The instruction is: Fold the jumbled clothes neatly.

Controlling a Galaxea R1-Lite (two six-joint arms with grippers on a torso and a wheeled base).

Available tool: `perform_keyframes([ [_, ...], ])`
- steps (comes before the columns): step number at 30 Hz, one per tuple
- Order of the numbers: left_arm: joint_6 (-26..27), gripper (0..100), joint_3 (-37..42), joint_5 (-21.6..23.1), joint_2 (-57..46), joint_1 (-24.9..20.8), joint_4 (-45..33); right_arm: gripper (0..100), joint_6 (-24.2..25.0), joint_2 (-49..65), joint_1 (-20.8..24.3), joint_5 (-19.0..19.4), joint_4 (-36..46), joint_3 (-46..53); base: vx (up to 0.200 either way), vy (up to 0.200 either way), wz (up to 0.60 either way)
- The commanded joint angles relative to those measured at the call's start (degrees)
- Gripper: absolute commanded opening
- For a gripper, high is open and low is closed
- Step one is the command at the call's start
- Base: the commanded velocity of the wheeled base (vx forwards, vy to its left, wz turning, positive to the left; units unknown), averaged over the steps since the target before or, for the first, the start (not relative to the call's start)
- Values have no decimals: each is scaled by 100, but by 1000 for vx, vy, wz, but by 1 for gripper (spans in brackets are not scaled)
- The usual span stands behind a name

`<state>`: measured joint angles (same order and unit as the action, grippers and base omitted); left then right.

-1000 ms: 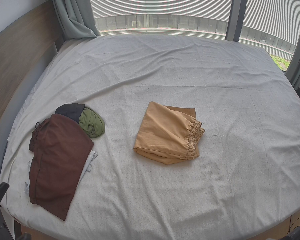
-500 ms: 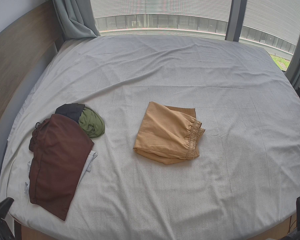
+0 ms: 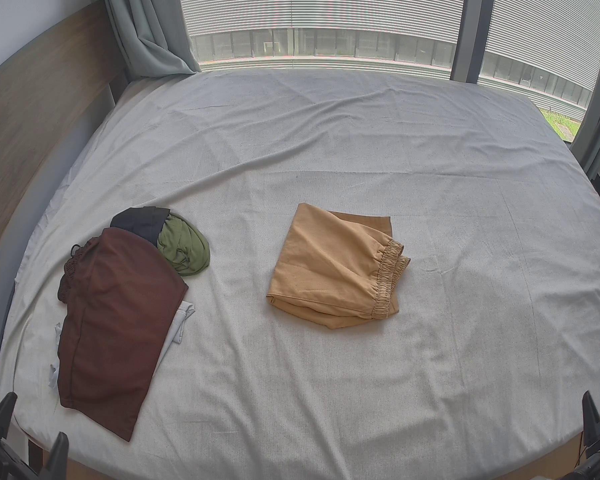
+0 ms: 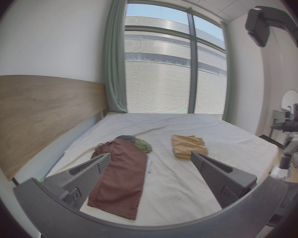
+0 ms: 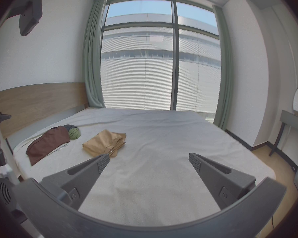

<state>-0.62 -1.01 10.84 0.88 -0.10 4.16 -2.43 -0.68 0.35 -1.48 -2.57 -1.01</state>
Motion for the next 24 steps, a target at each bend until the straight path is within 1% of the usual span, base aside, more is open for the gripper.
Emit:
perform_keyframes([
  [1,-105,100,101,-644,-88,19,-3,100,146,59,0,209,266,92,0,0,0],
  [2,-131,100,101,-759,-88,19,-3,100,190,59,9,183,266,92,0,0,0],
  [3,27,100,101,-987,-88,27,-170,100,251,59,17,165,266,92,0,0,0],
  [4,-52,100,101,-1163,-88,19,-354,100,260,59,17,148,266,92,0,0,0],
  [5,-17,100,92,-1330,-88,27,-548,100,269,68,17,139,266,92,0,0,0],
  [8,106,100,101,-1119,-88,1,-381,100,251,59,17,156,275,92,0,0,0],
  [10,115,100,92,-1049,-88,-8,-416,100,225,59,17,183,266,92,0,0,0],
  [12,36,100,92,-1066,-88,-8,-407,100,225,59,17,183,275,92,0,0,0],
  [24,62,100,92,-1057,-88,1,-416,100,260,68,17,174,275,92,0,0,0],
])
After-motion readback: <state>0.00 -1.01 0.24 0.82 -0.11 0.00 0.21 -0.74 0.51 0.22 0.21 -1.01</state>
